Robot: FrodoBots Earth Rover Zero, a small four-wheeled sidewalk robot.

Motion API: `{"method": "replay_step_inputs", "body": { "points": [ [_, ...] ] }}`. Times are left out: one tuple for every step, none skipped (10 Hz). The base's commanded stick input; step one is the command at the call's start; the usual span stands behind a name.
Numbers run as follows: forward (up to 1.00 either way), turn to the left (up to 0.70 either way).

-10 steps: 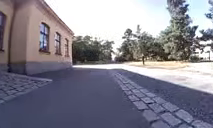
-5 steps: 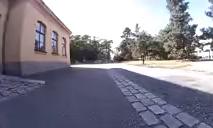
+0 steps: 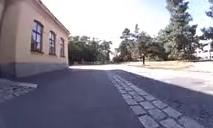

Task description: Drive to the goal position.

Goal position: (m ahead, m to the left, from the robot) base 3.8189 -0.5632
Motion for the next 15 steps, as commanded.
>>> {"method": "replay_step_inputs", "body": {
  "points": [
    [0.66, 0.00],
    [0.66, 0.00],
    [0.66, 0.00],
    [0.66, 0.00],
    [0.66, 0.00],
    [0.66, 0.00],
    [0.66, 0.00],
    [0.66, 0.00],
    [0.66, 0.00],
    [0.66, 0.00],
    [0.66, 0.00],
    [0.66, 0.00],
    [0.66, 0.00],
    [0.66, 0.00],
    [0.66, 0.00]
  ]
}}
